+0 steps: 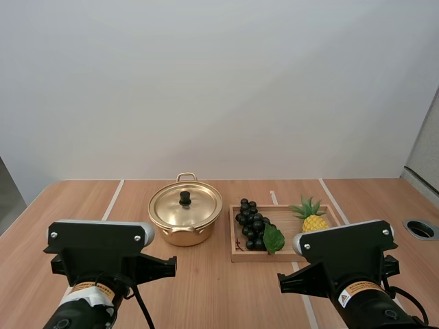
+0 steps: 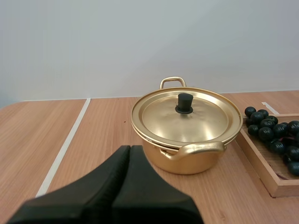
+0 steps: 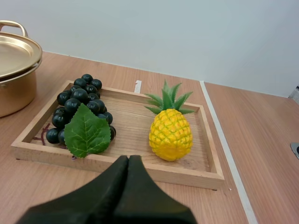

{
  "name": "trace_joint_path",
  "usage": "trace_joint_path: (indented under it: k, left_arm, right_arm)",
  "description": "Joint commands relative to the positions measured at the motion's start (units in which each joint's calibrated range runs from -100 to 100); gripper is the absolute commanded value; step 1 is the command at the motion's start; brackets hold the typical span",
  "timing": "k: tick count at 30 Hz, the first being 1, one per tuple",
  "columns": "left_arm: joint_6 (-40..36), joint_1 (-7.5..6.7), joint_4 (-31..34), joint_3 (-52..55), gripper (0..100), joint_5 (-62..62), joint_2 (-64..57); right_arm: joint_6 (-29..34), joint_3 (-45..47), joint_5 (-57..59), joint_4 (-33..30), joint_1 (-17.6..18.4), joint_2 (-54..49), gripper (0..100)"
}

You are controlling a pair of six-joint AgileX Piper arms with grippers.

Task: Open the pot, put the pineapple inside, and close it

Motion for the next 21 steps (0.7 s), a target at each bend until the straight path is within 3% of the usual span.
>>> trace_joint_path:
  k: [1,4,15,21]
  left_arm:
    - [-6.2,3.89,2.9,0.0,0,0.4,-0.3]
    - [-6.2,3.75,2.9,0.0,0,0.4,-0.3]
    - [-6.6,1.63,2.4,0.0,0,0.0,-0.3]
    - [-6.7,1.72,2.2,0.0,0,-0.2,-0.3]
  right_arm:
    - [9.0,0.0,-4.0,-2.0,2.3,-0.3,0]
    - [9.0,0.0,-2.7,-6.0,1.8,-0.3,0]
    - [9.3,0.0,-3.0,-6.0,-0.2,-0.3,0]
    - [9.3,0.0,-3.0,-6.0,-0.5,-0.3,0]
